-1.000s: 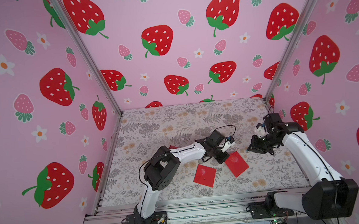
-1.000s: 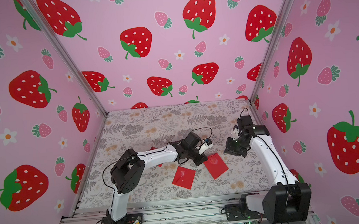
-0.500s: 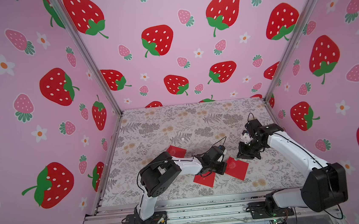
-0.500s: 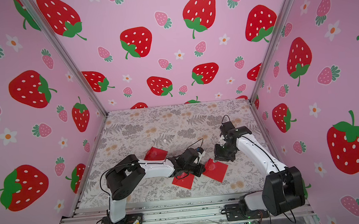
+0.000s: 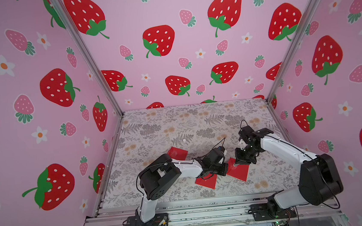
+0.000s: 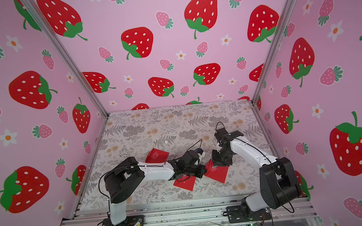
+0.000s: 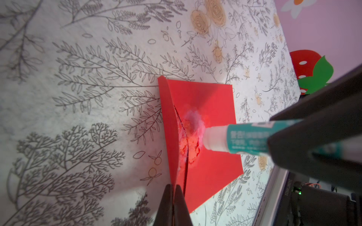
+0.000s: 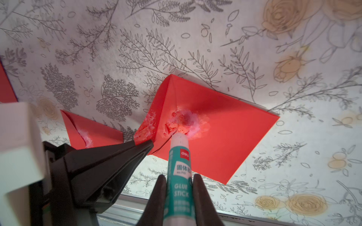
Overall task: Seal the envelope with a glue stick
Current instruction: Apply the envelope at the center of the board.
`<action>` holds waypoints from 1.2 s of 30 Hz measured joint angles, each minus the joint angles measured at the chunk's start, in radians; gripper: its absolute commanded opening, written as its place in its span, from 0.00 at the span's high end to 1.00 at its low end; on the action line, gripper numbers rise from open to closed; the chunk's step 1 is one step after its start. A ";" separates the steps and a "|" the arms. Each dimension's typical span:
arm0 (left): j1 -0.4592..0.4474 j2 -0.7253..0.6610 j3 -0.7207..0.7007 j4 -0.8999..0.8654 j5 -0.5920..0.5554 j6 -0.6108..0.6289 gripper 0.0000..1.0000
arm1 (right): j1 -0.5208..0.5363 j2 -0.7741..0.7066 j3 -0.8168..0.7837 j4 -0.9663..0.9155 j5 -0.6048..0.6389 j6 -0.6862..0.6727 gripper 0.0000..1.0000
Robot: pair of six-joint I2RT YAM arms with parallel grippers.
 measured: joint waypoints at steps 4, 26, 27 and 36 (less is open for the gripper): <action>0.000 0.001 0.000 0.000 0.000 -0.006 1.00 | 0.024 0.036 -0.001 0.011 0.025 0.011 1.00; 0.003 0.019 0.009 -0.013 0.012 -0.024 1.00 | 0.082 0.092 -0.005 0.107 -0.011 0.046 1.00; 0.003 0.019 0.009 -0.013 0.012 -0.024 1.00 | 0.082 0.092 -0.005 0.102 0.000 0.046 1.00; 0.003 0.019 0.009 -0.013 0.013 -0.024 1.00 | 0.087 0.110 0.038 0.003 0.169 0.052 1.00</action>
